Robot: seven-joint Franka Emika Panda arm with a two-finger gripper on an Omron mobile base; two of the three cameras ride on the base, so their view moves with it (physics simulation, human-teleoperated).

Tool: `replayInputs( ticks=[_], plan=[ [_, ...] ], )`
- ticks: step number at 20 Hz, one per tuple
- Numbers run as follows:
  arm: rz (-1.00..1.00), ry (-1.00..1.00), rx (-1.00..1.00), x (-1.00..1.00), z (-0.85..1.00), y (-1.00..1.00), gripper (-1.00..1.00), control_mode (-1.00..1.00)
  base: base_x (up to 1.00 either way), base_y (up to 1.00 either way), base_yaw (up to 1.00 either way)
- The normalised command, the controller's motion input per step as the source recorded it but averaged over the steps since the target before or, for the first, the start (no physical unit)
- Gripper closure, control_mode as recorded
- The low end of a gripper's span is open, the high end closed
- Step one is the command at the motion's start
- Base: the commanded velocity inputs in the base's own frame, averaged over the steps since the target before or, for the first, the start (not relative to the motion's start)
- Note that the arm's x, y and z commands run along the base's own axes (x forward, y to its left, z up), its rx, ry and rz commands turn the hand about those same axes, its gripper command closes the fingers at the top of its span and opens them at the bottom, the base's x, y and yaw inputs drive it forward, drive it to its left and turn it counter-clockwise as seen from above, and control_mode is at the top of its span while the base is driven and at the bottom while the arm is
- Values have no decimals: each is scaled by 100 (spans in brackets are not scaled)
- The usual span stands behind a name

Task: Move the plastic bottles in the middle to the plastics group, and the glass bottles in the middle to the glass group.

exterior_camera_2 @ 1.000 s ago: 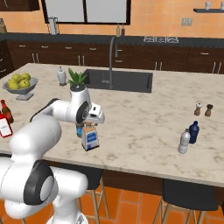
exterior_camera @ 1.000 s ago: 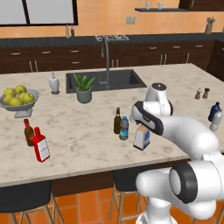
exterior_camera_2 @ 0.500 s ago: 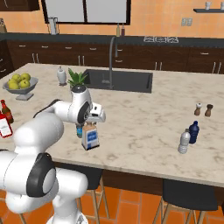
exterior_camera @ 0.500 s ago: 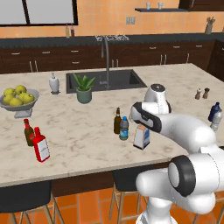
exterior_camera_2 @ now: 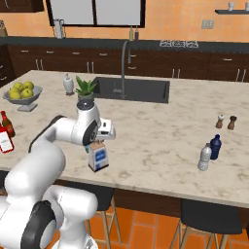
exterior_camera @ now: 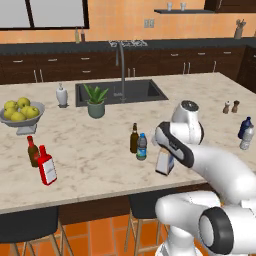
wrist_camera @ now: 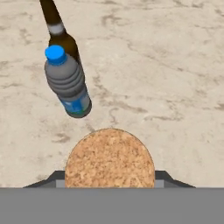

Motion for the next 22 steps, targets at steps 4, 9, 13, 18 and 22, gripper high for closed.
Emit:
replayInputs(
  ticks=[4, 9, 13, 18, 22],
  plan=[
    [0, -2, 0, -61, 20, 53, 100, -100, 0, 0, 0],
    [0, -11, 0, -35, 6, 93, 100, -100, 0, 0, 0],
    [-1, -11, 0, -5, 3, 100, 100, -100, 0, 0, 0],
    [0, -3, 0, 0, 4, 100, 100, -100, 0, 0, 0],
    [0, 0, 0, 2, 14, 100, 100, -100, 0, 0, 0]
  ],
)
